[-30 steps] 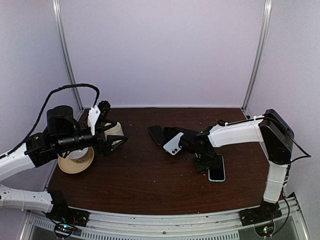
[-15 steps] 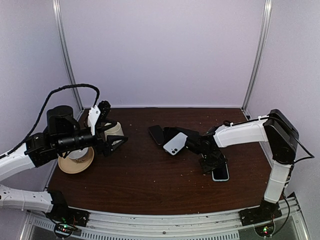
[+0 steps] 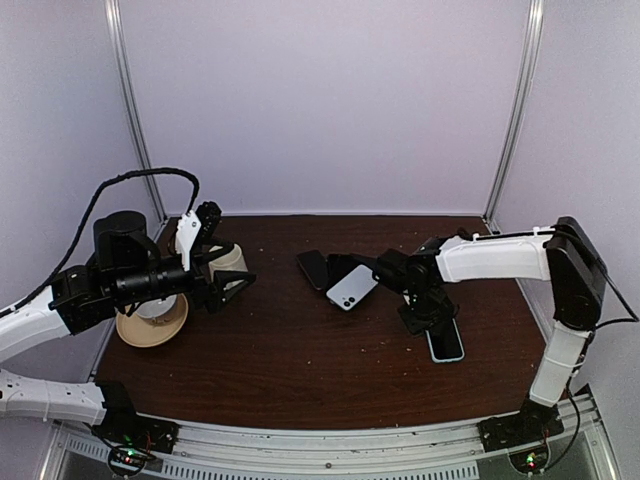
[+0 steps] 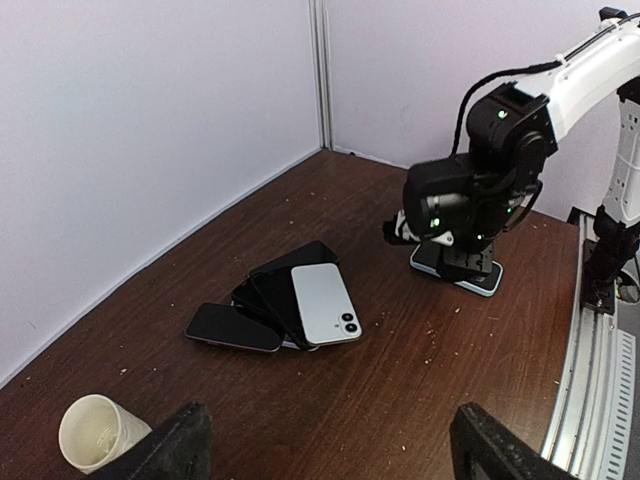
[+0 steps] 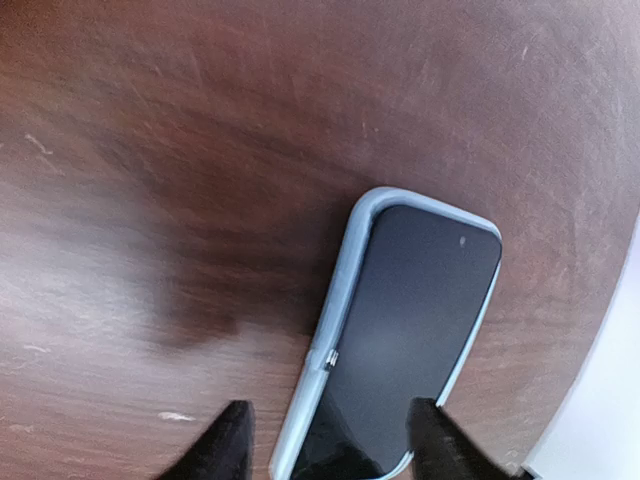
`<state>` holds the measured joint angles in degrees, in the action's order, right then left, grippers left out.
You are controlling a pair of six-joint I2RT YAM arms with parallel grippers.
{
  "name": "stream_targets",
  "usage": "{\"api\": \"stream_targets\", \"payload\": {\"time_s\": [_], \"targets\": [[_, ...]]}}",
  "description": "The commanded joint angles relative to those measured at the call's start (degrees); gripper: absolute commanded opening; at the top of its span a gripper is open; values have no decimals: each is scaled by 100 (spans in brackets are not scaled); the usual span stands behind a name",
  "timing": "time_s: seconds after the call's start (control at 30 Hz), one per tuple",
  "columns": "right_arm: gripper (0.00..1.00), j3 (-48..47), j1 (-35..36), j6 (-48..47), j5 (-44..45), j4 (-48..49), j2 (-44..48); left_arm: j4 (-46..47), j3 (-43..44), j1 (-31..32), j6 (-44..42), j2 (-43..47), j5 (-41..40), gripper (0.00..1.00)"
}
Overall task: Put the phone into the phone case
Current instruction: Adjust the phone with the phone case at the center of the board, then pick up the phone from the phone case.
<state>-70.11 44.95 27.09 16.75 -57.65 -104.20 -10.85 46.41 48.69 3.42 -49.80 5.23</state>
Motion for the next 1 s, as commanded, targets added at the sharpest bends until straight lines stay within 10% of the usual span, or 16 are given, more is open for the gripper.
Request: {"api": "stream_targets", "payload": {"time_s": [0.0,0.13,0.43,0.97], "targets": [[67,-331,-51,-386,-1181,1199,1068,145,71,-31,-104,4,-26,86],[88,368,-115,593,-2567,4022,1541,152,69,-29,-105,-50,-32,86],[89,886,-654,2636,-2712,6225,642,206,-9,-29,-131,-35,-4,98],[83,1430,-1135,3118,-3230,7003,-12,189,-28,-31,-287,-302,63,97]]}}
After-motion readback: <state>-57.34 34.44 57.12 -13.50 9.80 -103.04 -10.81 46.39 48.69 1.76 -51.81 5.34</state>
